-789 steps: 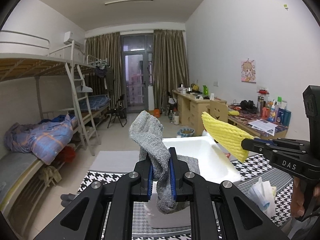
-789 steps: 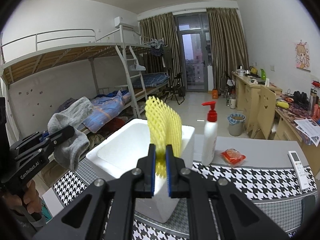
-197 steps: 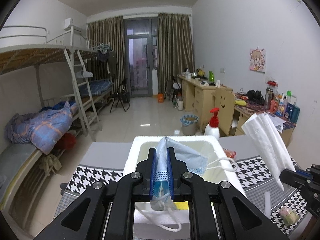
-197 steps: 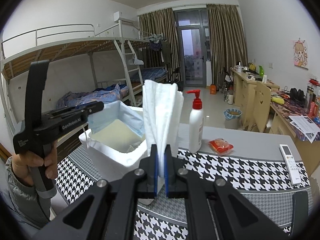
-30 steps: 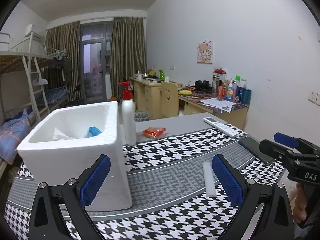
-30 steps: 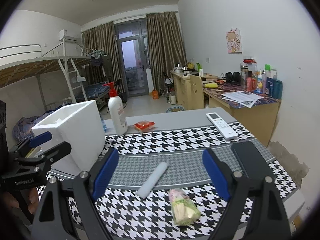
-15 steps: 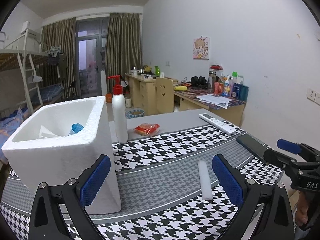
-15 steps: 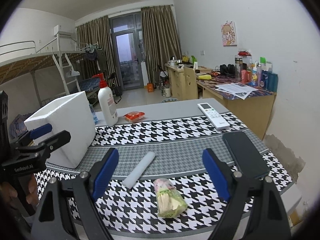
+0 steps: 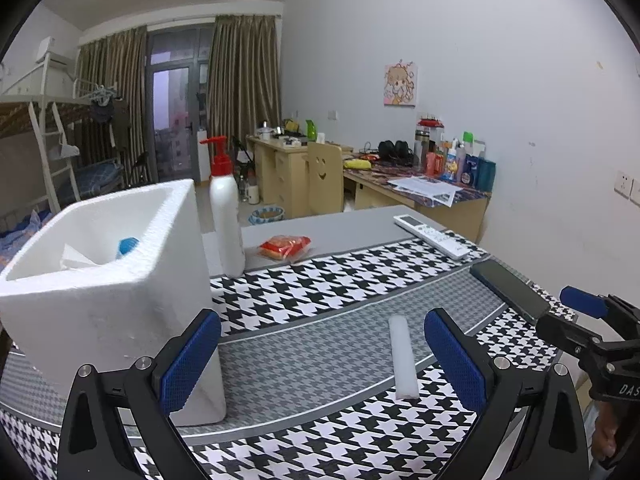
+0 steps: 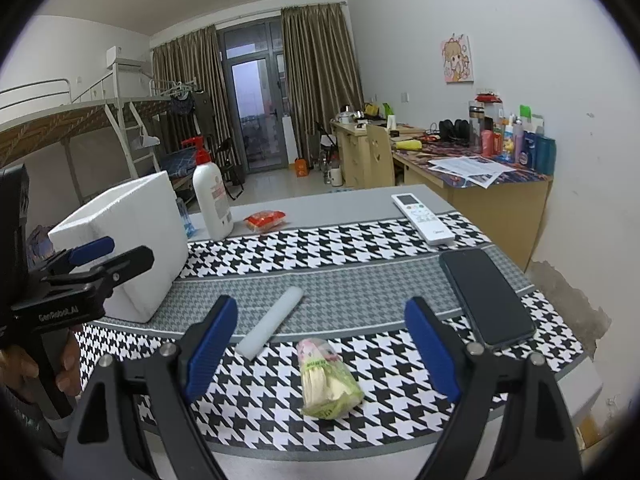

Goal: Organize soft objects
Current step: 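Lower the left tool toward the white foam tube while the right tool approaches the wrapped packet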

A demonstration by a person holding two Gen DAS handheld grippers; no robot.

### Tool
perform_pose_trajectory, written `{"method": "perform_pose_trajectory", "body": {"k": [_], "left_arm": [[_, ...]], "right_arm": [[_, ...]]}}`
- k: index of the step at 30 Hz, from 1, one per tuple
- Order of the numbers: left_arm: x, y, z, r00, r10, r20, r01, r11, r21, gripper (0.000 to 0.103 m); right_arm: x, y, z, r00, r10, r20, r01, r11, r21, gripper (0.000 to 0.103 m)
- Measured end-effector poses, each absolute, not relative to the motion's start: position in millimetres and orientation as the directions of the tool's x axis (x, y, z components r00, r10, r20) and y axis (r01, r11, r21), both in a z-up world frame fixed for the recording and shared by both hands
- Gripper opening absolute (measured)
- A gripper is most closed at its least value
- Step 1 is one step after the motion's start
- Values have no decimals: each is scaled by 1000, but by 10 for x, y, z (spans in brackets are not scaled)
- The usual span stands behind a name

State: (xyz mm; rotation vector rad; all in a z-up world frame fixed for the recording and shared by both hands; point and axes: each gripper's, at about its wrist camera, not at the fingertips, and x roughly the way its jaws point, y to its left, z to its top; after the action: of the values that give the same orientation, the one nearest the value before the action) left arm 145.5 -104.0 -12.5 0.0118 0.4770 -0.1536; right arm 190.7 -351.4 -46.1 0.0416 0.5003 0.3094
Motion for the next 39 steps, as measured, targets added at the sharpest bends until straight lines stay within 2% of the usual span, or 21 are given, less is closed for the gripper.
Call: {"method": "perform_pose_trajectory", "body": {"k": [13,22,29,39], "left_arm": [[1644,-1310,-332,828,-189,-527,213,977,-17,102],[1732,-1454,-481,775,-211,-596,248,968,-20,102],[1848,-1451,-616,721,-231,-653,259,964,-56,102],[1917,-1577,-652,690,-242,-682,290,956,-46,102]], "right_arm": [[2016,-3564,-709,792,307,-527,-277,951,138,89],[2023,-3577,-811,781,319,-538,-297,946,130,89],[2058,-3637,-880,763,323,-560,-294,945,145,89],[2056,-3611,-938,748,333,-574,-330,937,114,89]]}}
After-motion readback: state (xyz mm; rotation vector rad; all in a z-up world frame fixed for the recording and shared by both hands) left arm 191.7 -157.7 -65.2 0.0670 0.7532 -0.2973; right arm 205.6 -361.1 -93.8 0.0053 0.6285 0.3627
